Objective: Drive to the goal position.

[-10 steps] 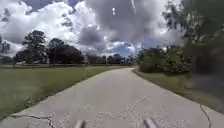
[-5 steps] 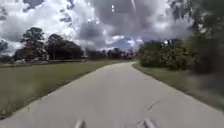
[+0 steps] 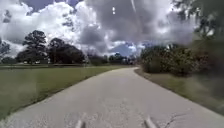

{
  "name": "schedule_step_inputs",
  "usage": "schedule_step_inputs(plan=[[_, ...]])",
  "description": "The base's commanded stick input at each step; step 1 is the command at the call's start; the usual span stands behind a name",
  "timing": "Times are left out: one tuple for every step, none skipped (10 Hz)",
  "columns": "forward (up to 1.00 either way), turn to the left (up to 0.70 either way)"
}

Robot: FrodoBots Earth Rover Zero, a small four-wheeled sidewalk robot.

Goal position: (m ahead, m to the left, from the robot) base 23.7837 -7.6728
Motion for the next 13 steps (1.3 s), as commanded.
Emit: schedule_step_inputs(plan=[[0.7, 0.0], [0.7, 0.0], [0.7, 0.0], [0.7, 0.0], [0.7, 0.0], [0.7, 0.0], [0.7, 0.0], [0.7, 0.0], [0.7, 0.0], [0.7, 0.0], [0.7, 0.0], [0.7, 0.0], [0.7, 0.0]])
